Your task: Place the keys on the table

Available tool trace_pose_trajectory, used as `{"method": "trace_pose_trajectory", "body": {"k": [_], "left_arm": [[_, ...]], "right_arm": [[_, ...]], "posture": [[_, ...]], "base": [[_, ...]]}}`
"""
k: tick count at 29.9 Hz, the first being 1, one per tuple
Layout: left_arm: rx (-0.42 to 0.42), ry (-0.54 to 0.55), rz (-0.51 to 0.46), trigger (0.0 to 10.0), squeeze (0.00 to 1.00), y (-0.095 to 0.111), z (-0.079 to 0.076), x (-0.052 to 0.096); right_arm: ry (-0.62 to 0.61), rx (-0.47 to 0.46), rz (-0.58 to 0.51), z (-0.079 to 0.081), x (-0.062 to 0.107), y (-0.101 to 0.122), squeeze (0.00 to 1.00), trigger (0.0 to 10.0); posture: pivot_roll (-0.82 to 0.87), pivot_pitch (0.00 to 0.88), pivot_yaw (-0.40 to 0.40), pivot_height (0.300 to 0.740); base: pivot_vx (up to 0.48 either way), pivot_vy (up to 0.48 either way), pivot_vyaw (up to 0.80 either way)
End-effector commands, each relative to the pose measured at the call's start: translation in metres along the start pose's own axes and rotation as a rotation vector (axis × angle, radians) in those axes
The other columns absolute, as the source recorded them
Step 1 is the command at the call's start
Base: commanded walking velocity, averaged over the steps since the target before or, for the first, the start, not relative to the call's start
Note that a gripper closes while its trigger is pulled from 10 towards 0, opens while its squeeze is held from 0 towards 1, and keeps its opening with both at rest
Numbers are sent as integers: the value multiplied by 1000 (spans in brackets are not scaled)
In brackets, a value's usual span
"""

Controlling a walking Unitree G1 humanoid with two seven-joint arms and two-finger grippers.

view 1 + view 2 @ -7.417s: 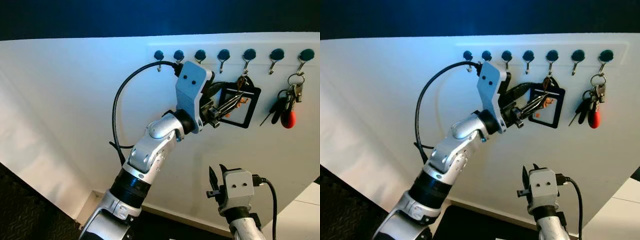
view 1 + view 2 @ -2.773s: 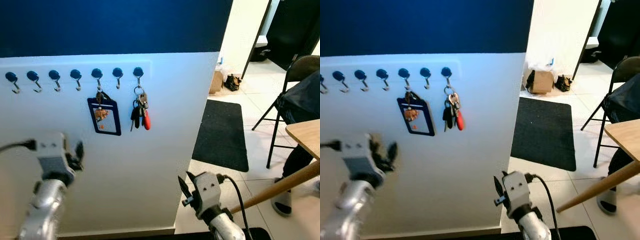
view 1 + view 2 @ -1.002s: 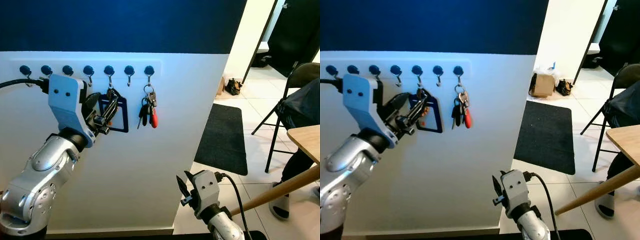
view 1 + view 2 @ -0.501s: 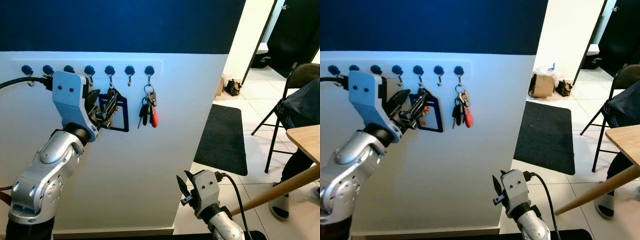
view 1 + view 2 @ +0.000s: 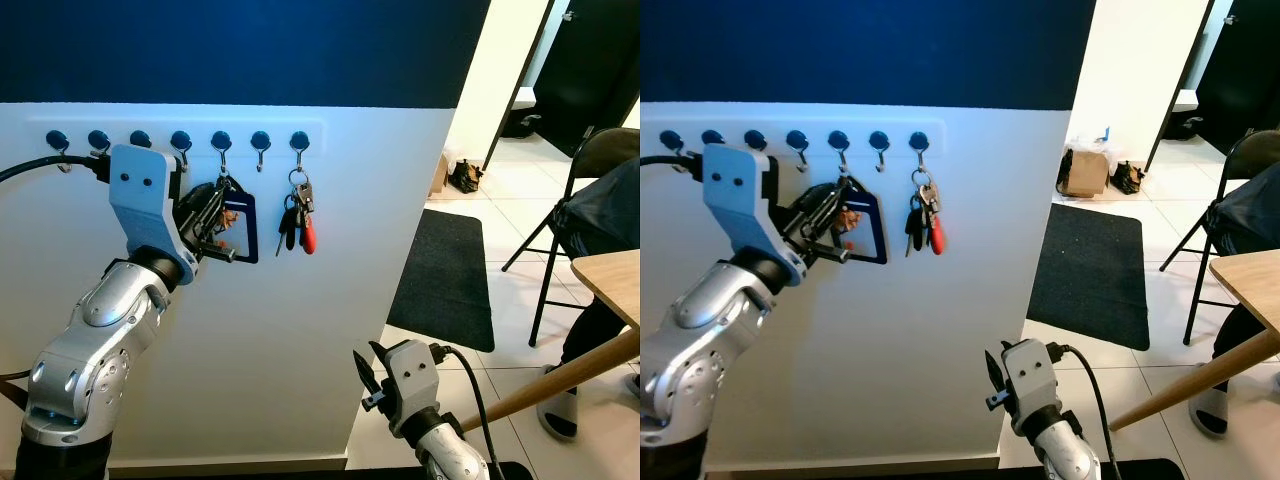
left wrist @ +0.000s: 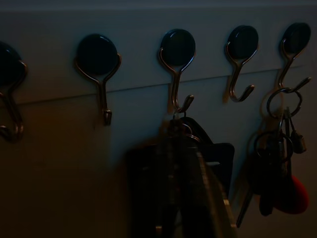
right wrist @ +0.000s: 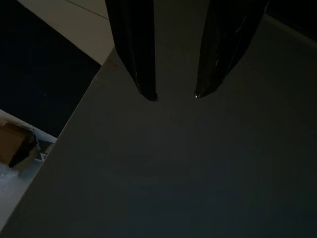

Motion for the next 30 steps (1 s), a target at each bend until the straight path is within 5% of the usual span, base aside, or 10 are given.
{"method": "trace_pose_trajectory", "body": {"k": [1,5,6,8,9,13,14,18,20,30], "left_arm": [[8,-10,3,3804,0,-2,-5,-2],[4,-19,-6,5333,0,-1,-7,-3],[9,-21,-12,10000,0,1,-7,-4],[13,-22,-16,10000,0,1,-7,-4],[21,-20,-22,10000,1000,3,-7,-5],[29,0,-33,10000,1000,5,-2,-5],[30,7,-35,10000,325,6,-1,-5],[24,12,-31,10000,490,6,1,-5],[20,8,-22,10000,0,3,-1,-6],[7,-30,10,10000,0,-6,-13,-13]], "right_arm": [[-12,-12,25,-1,3,-7,0,10000],[-12,-12,25,-1,3,-7,0,10000],[-13,-12,25,-1,3,-7,0,10000],[-13,-12,25,-1,3,-7,0,10000],[-14,-12,26,-1,3,-7,0,10000],[-18,-12,27,-1,3,-8,0,10000],[-19,-13,27,-1,3,-8,0,10000],[-22,-15,26,-1,3,-8,0,10000],[-19,-16,26,-1,3,-8,0,10000],[-16,-17,26,0,3,-8,0,10000]], "posture": [[87,111,24,740],[86,112,25,740],[86,111,25,740],[86,111,25,740],[86,111,26,740],[86,110,29,740],[86,110,29,740],[88,111,27,740],[89,113,26,740],[87,119,26,740]], "base": [[0,0,0],[0,0,0],[0,0,0],[0,0,0],[0,0,0],[0,0,0],[0,0,0],[0,0,0],[0,0,0],[0,0,0]]}}
Point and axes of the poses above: a point about 5 cm out from each wrist's last joint towards the gripper, its own x axis pointing back from the gripper into the wrist, its own y axis along the axis of the wrist's last joint, z = x × y, the point moved 2 cm from there along -x, pointing out of the wrist towards the gripper, and after that the axes turned 12 degrees about -x, right-handed, at the moved point
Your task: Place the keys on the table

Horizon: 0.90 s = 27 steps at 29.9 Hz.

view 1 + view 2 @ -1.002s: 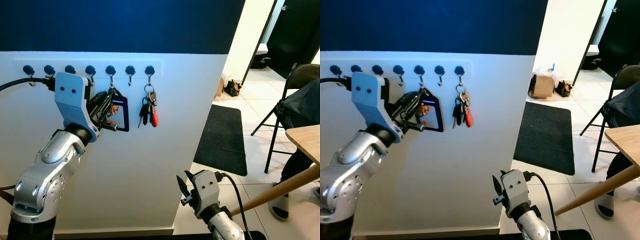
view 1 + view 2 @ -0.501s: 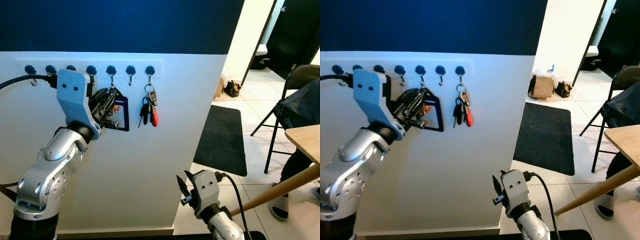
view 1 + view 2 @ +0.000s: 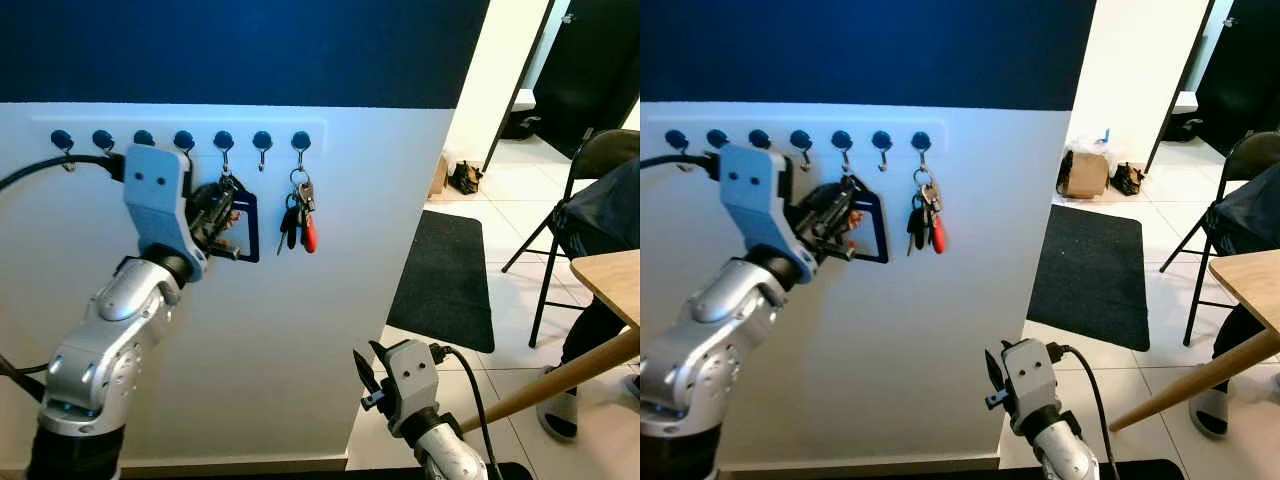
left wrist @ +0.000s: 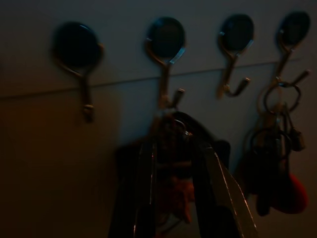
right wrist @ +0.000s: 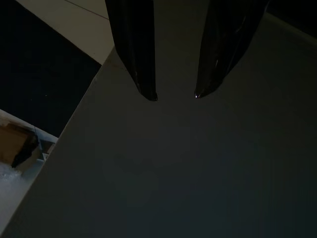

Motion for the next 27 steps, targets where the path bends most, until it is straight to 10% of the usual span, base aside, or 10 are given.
{"method": "trace_pose_trajectory", "body": {"k": [1,7,8,9,10,12,13,21,22,27], "left_arm": [[8,-9,-8,10000,0,1,-4,-4],[16,9,-11,10000,0,0,-2,-9],[16,12,-12,7686,0,0,-1,-9],[16,12,-12,7686,0,0,-1,-9],[14,17,-12,3529,0,0,0,-8],[13,20,-12,3529,0,0,1,-8],[13,26,-12,0,0,0,2,-7],[2,45,-15,0,0,2,7,-2],[10,43,-23,9412,0,4,8,0],[48,17,-51,10000,0,9,8,5]], "right_arm": [[-8,-10,30,-1,4,-8,0,10000],[-13,-10,30,-1,5,-8,0,10000],[-15,-10,30,-2,5,-8,0,10000],[-15,-10,30,-2,5,-8,0,10000],[-18,-10,31,-2,6,-8,0,10000],[-19,-9,31,-3,6,-8,0,10000],[-19,-9,31,-3,6,-8,0,10000],[-12,-10,31,-2,4,-8,0,10000],[-10,-10,31,-1,4,-8,0,10000],[-9,-10,32,-1,4,-8,0,10000]], "posture": [[87,119,26,740],[80,120,30,740],[79,120,31,740],[79,120,31,740],[79,121,30,740],[79,121,30,740],[81,121,28,740],[88,122,22,740],[89,123,21,740],[88,123,22,740]], "base": [[0,0,0],[0,0,0],[0,0,0],[0,0,0],[0,0,0],[0,0,0],[0,0,0],[0,0,0],[0,0,0],[0,0,0]]}}
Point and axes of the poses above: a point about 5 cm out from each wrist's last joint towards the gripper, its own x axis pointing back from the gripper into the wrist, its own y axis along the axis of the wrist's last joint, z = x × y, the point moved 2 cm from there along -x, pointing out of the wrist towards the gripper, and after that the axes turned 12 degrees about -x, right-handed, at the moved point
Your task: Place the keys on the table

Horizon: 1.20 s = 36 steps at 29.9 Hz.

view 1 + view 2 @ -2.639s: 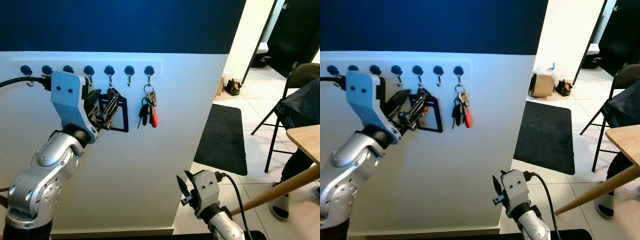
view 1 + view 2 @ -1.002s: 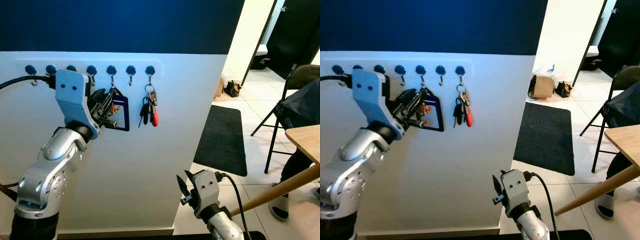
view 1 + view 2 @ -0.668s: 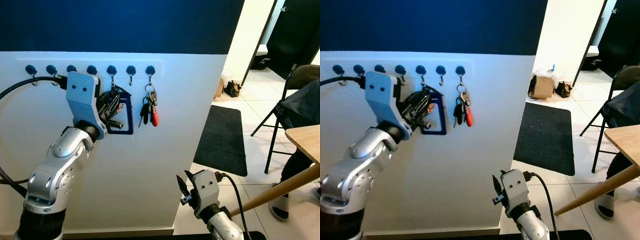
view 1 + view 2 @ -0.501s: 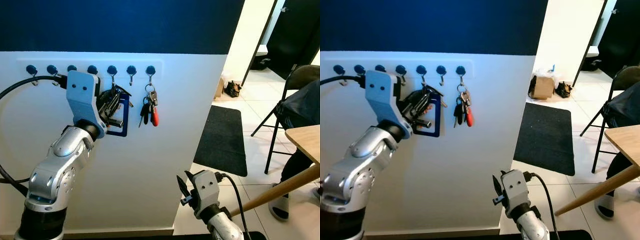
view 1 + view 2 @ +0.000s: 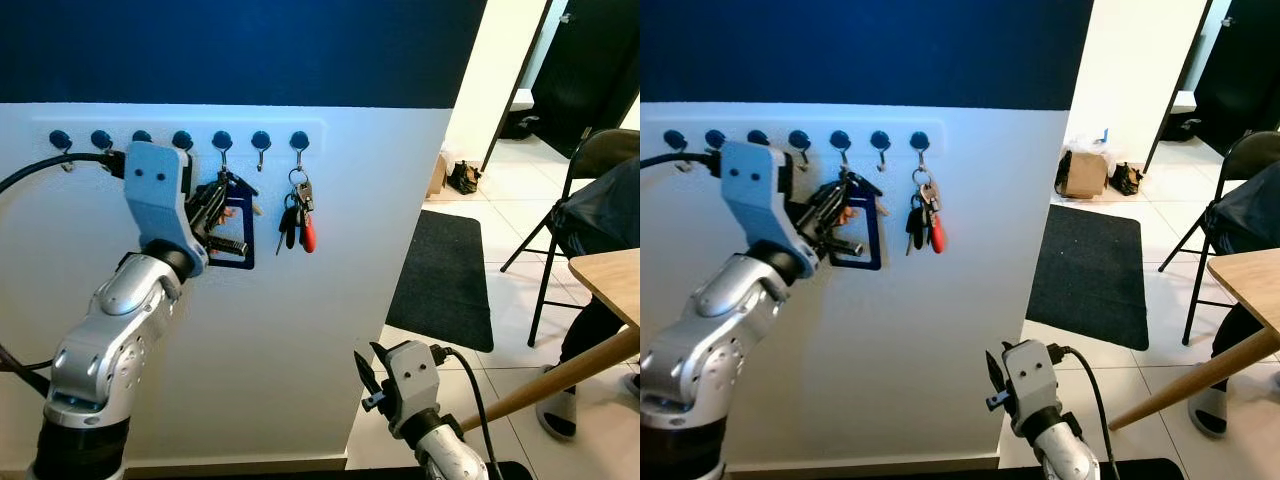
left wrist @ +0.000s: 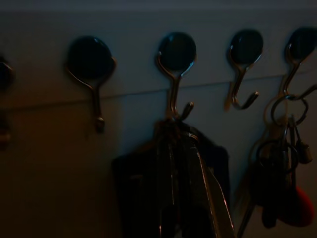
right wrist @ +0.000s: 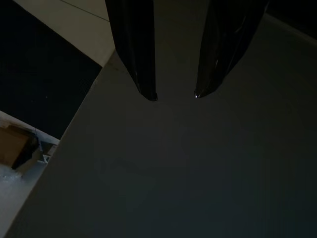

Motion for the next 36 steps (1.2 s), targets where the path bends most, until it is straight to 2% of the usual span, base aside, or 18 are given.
{"method": "trace_pose_trajectory", "body": {"k": [1,7,11,17,21,27,36], "left_arm": [[41,-32,-31,10000,0,6,-2,7],[103,-155,-83,10000,0,17,-6,19],[127,-207,-96,10000,0,20,-13,20],[141,-207,-111,10000,0,24,-14,18],[105,-214,-83,10000,0,21,-17,14],[115,-157,-72,10000,0,18,-11,7],[133,-33,-102,10000,0,25,6,-4]], "right_arm": [[-7,-8,28,-1,3,-6,0,10000],[-7,-8,30,-1,3,-7,0,10000],[-3,-8,28,-1,3,-7,0,10000],[-3,-6,28,-1,2,-7,0,10000],[-3,-6,29,0,2,-7,0,10000],[-6,-6,28,0,3,-7,0,10000],[-11,-7,30,0,4,-8,0,10000]], "posture": [[88,123,22,740],[89,122,23,740],[90,119,22,740],[88,116,24,740],[85,114,27,740],[80,113,34,740],[80,114,35,740]], "base": [[0,0,0],[0,0,0],[0,0,0],[0,0,0],[0,0,0],[0,0,0],[0,0,0]]}}
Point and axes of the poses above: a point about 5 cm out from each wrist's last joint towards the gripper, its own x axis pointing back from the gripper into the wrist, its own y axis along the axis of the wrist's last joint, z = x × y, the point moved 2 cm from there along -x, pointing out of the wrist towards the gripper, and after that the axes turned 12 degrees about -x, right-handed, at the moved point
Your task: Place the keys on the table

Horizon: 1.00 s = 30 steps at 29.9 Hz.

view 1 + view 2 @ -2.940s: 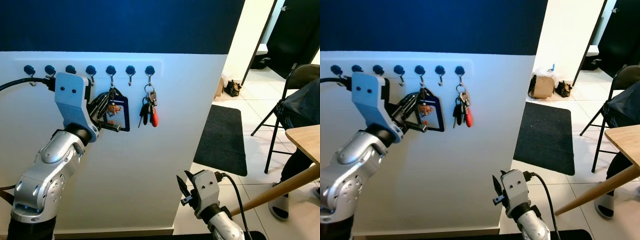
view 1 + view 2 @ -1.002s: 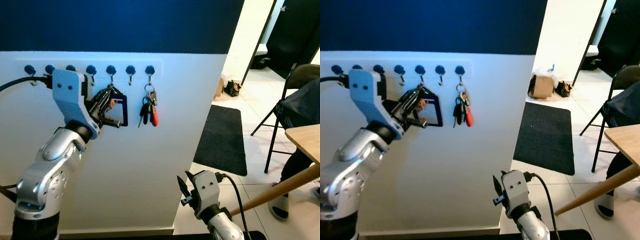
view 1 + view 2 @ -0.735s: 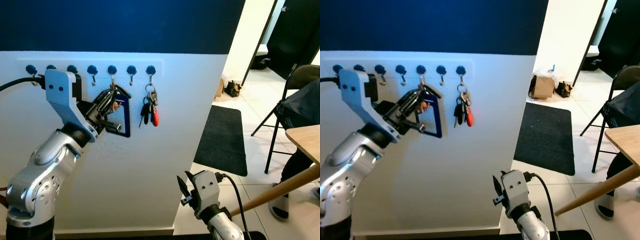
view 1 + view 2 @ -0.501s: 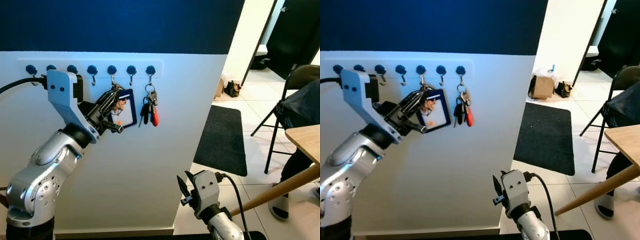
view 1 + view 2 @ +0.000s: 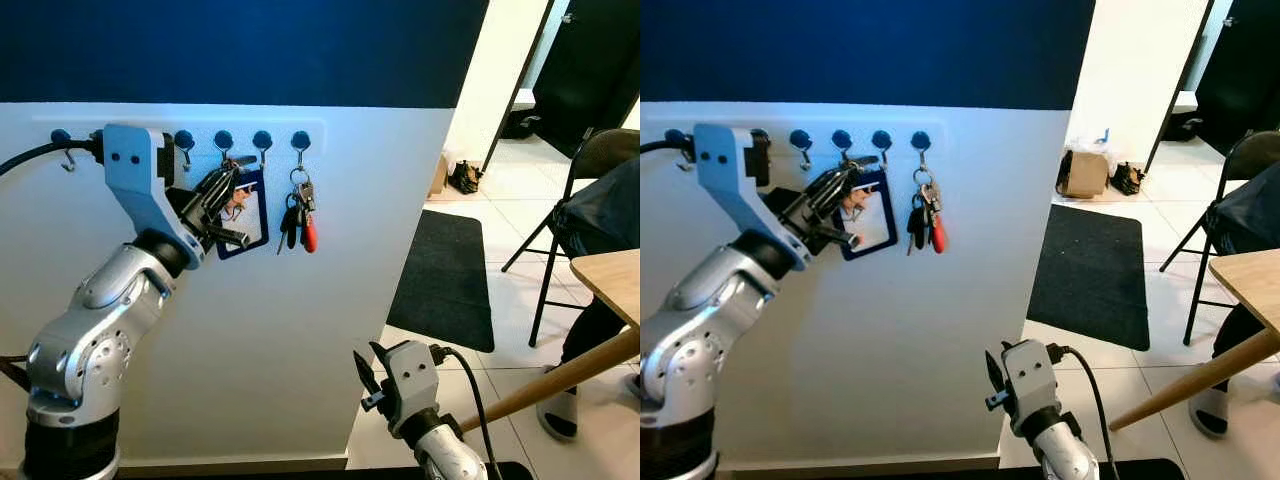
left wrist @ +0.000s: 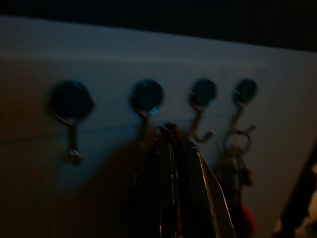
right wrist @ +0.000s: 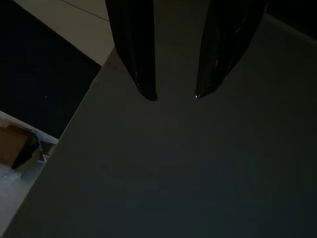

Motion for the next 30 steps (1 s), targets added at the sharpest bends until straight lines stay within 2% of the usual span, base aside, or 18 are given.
{"method": "trace_pose_trajectory", "body": {"k": [1,9,10,13,15,21,24,30], "left_arm": [[7,54,-36,10000,0,6,7,-1],[38,86,-90,10000,0,16,11,-3],[58,62,-108,10000,0,19,10,-2],[115,-137,-148,10000,0,27,-5,13],[118,-173,-149,10000,0,28,-8,16],[58,-370,-30,10000,0,9,-27,44],[60,-387,-1,10000,0,3,-29,51],[85,-378,135,10000,0,-25,-28,73]], "right_arm": [[-10,-8,30,0,4,-8,0,10000],[-9,-8,31,0,4,-8,0,10000],[-9,-8,31,0,4,-8,0,10000],[-12,-9,33,0,5,-9,0,10000],[-13,-9,33,0,5,-9,0,10000],[-16,-11,42,0,8,-11,0,10000],[-18,-10,43,0,9,-12,0,10000],[-26,-16,51,-1,11,-13,0,10000]], "posture": [[80,114,35,740],[83,118,34,740],[83,121,36,740],[83,123,36,740],[84,125,39,740],[87,136,42,740],[86,137,44,740],[91,145,44,740]], "base": [[0,0,0],[0,0,0],[0,0,0],[0,0,0],[0,0,0],[0,0,0],[0,0,0],[0,0,0]]}}
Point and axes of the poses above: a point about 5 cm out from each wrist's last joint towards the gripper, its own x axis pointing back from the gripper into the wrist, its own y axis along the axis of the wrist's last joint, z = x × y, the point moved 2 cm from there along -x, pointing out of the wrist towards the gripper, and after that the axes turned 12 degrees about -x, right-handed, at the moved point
